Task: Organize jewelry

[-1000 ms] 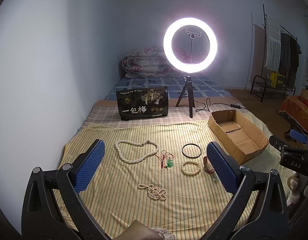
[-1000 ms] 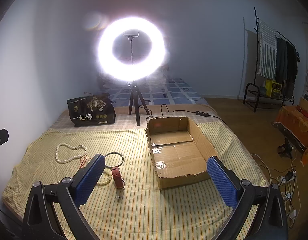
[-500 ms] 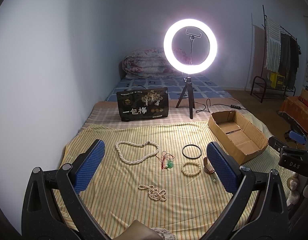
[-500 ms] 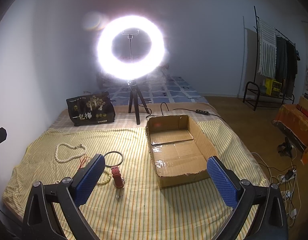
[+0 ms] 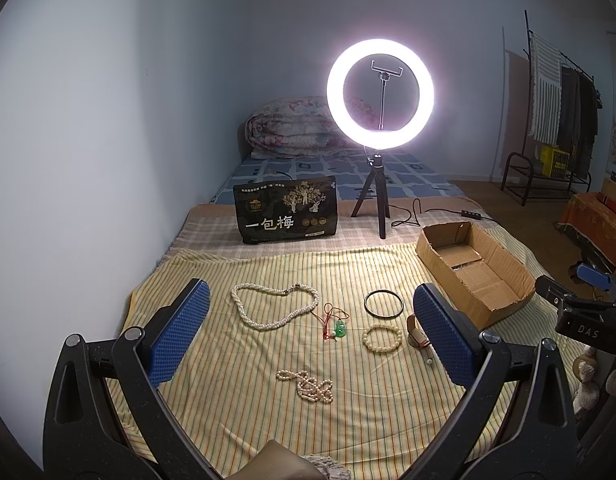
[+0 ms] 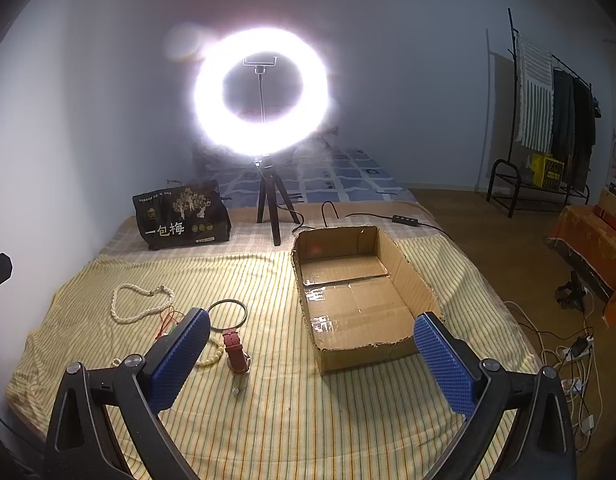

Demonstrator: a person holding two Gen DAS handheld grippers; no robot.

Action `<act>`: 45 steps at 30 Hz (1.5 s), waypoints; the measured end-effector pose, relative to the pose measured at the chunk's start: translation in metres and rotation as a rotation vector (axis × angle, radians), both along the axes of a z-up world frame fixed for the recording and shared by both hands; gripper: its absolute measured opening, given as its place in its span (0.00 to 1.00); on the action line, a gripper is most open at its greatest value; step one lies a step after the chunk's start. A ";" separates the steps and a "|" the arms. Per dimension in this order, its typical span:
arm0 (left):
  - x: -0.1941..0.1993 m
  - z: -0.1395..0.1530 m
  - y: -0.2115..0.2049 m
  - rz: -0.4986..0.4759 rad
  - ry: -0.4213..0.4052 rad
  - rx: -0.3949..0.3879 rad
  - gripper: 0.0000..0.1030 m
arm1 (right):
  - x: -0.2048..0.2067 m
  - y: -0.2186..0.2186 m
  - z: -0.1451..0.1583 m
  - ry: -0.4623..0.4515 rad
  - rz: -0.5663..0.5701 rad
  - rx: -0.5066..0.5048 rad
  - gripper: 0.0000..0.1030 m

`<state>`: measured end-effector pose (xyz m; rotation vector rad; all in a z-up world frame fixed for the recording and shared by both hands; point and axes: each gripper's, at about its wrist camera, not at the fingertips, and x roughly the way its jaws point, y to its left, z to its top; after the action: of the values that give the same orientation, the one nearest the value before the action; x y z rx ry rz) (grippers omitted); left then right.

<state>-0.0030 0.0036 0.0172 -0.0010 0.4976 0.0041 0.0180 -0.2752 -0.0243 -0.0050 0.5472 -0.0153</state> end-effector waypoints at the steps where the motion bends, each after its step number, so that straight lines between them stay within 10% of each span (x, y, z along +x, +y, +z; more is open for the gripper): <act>1: 0.000 0.000 0.000 0.000 0.000 0.000 1.00 | 0.000 0.000 0.000 0.001 0.000 0.000 1.00; 45: 0.020 -0.030 0.036 0.073 0.100 0.000 1.00 | 0.024 0.024 -0.019 0.103 0.114 0.027 1.00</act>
<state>0.0173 0.0399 -0.0131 -0.0195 0.5978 0.0762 0.0425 -0.2508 -0.0435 -0.0106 0.6490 0.1035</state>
